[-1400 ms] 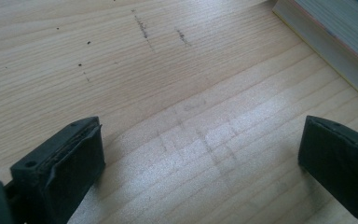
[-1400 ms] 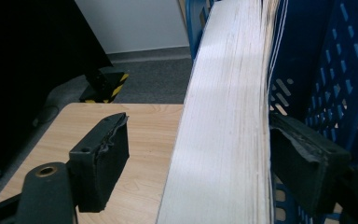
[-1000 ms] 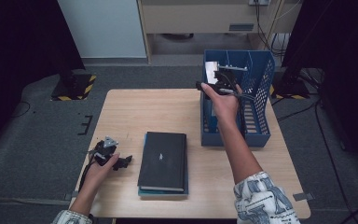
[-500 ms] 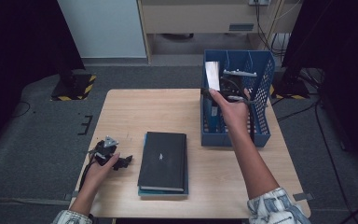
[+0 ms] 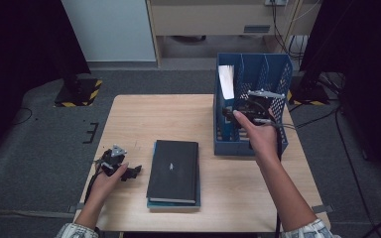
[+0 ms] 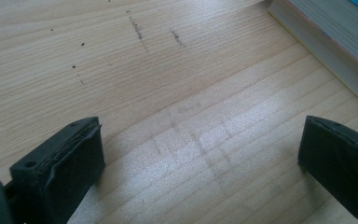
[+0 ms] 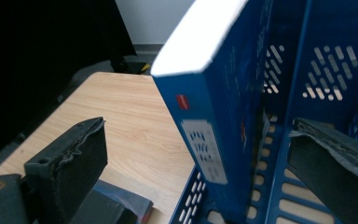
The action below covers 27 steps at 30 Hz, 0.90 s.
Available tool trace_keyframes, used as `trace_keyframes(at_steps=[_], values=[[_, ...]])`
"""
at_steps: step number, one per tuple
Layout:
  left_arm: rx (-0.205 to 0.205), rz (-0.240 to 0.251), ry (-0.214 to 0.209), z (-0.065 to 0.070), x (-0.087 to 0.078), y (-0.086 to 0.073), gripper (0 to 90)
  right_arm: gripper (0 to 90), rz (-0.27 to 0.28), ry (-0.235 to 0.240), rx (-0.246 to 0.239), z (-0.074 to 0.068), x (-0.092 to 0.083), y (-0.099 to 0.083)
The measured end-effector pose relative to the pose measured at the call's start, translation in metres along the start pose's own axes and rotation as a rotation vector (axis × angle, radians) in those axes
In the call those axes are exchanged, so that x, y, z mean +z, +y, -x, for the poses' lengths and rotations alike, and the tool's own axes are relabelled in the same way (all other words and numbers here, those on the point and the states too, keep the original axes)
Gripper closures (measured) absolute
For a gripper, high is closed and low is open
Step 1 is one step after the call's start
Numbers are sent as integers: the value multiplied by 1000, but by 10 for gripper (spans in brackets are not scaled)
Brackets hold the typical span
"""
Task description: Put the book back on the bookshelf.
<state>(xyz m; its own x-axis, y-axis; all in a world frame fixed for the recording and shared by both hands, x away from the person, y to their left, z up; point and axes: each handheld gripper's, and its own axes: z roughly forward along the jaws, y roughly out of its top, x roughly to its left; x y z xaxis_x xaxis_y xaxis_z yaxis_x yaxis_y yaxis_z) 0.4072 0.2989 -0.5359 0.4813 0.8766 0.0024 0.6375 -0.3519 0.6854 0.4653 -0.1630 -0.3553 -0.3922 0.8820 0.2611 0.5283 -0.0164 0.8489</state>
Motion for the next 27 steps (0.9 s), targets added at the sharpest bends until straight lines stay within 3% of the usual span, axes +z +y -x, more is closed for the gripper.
trace_keyframes(at_steps=[5,15,20,27], values=[[-3,-4,2,0,0,1,0,55,5,16,-4,1,-6,-16],[-10,-8,7,2,0,1,0,88,-39,29,-56,-5,-4,-59],[-10,-3,6,2,0,0,0,110,-45,46,-72,-16,1,-73],[1,17,-4,1,-1,-2,0,118,-80,112,-140,-46,16,-101]])
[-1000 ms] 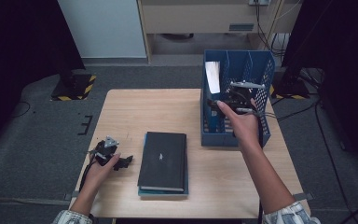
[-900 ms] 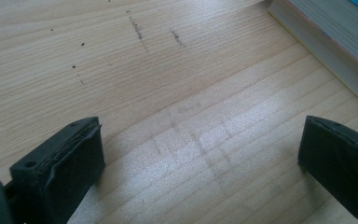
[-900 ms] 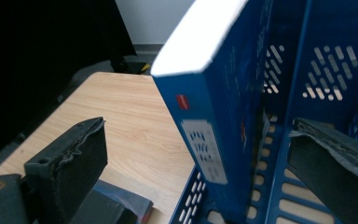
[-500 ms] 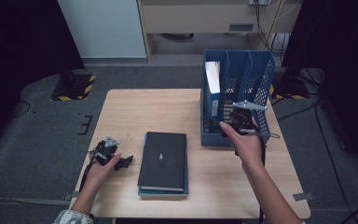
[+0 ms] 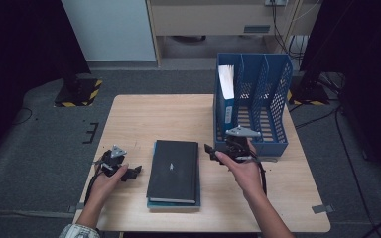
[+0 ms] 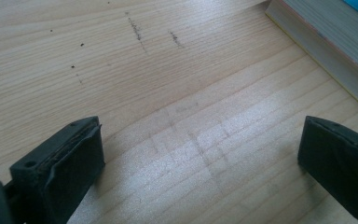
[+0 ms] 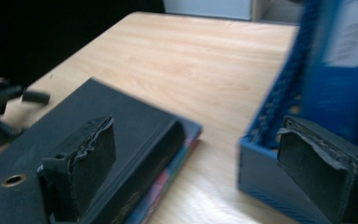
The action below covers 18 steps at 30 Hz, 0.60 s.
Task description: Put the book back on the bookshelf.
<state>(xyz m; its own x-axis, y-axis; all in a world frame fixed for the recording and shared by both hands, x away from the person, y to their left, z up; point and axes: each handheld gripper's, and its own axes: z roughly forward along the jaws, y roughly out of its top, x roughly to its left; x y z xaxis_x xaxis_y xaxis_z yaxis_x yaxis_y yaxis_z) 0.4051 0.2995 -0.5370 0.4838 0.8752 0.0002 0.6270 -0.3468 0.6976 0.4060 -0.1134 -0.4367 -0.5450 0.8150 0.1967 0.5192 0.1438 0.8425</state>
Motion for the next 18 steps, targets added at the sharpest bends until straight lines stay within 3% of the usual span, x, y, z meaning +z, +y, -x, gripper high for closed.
trace_keyframes(at_steps=[7,10,14,18], values=[[-6,-7,-26,2,-6,4,59,126,-52,54,-39,-18,17,-16],[-17,30,-45,3,-14,9,79,128,-85,67,-51,-22,23,-24],[-33,58,-91,3,-29,13,86,110,-140,98,-55,-29,29,-33],[-20,61,-149,10,-36,19,86,87,-142,133,-72,-37,31,-37]])
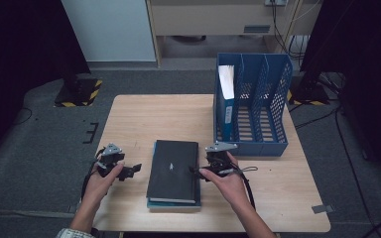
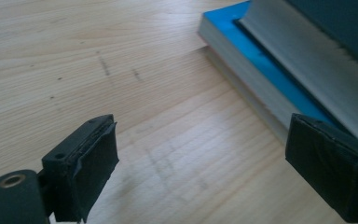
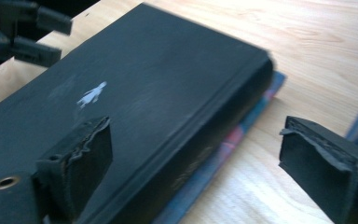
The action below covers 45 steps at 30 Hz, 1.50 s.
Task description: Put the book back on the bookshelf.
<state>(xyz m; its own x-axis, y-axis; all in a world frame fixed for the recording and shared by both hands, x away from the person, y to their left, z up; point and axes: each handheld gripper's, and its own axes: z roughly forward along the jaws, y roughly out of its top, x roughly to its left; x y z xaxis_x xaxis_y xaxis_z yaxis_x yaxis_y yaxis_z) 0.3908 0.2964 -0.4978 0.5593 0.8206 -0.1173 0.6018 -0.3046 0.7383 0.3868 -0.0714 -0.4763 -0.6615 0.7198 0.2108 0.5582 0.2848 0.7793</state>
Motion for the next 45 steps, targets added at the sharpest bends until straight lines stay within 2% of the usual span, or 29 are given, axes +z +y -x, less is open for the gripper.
trace_keyframes(at_steps=[3,7,10,12,14,18,21,25,32,33,37,39,41,45], values=[[11,19,-30,8,-3,9,86,87,-2,9,-14,-4,3,-1],[28,32,-45,17,-11,19,99,88,-23,25,-33,-9,7,-3],[18,45,-101,29,-16,26,112,83,-28,29,-35,-12,9,-5],[42,32,-116,37,-15,29,112,78,-43,33,-47,-14,11,-6],[38,23,-156,47,-9,31,115,70,-46,37,-47,-16,12,-7],[62,-4,-181,57,1,36,122,62,-46,49,-54,-19,14,-7],[65,-23,-191,60,8,39,128,57,-46,59,-45,-18,14,-7],[96,-67,-200,65,16,39,156,54,-40,67,-39,-17,15,-9],[54,-85,-255,65,23,41,179,50,-36,84,-30,-17,17,-10],[46,-99,-266,64,25,43,178,46,-38,86,-26,-17,17,-10],[67,-119,-274,64,28,48,178,40,-37,106,-4,-14,19,-11],[83,-129,-283,64,30,51,178,23,-38,100,-1,-12,19,-12],[82,-128,-291,64,34,53,179,6,-38,97,10,-11,19,-12],[96,-140,-304,63,37,57,178,2,-31,101,64,-5,19,-15]])
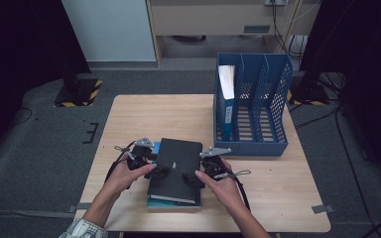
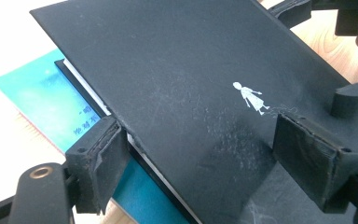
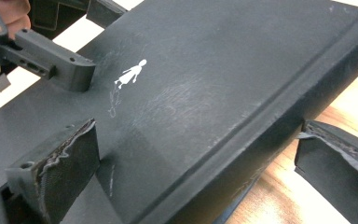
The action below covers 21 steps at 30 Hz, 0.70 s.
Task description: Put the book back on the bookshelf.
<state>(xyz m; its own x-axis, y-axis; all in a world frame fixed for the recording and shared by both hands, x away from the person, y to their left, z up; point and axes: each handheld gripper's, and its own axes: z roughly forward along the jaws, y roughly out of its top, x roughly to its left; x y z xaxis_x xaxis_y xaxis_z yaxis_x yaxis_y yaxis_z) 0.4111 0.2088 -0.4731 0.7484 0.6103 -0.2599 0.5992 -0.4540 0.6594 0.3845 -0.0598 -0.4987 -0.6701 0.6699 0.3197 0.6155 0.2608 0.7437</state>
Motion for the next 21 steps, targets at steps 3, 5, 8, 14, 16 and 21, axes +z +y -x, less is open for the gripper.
trace_keyframes(at_steps=[3,5,8,14,16,21], values=[[4,-1,-5,-1,1,1,178,1,3,14,40,5,1,-1],[1,1,-5,-1,1,1,178,1,13,38,81,10,3,-3],[1,-2,-4,-1,2,2,178,0,21,65,129,15,5,-6],[4,-16,-9,-2,3,4,175,0,19,105,188,22,8,-8],[-2,-16,-16,-3,4,4,171,0,16,113,196,23,9,-8],[-4,-13,-26,-5,5,4,166,0,12,136,220,27,11,-8]])
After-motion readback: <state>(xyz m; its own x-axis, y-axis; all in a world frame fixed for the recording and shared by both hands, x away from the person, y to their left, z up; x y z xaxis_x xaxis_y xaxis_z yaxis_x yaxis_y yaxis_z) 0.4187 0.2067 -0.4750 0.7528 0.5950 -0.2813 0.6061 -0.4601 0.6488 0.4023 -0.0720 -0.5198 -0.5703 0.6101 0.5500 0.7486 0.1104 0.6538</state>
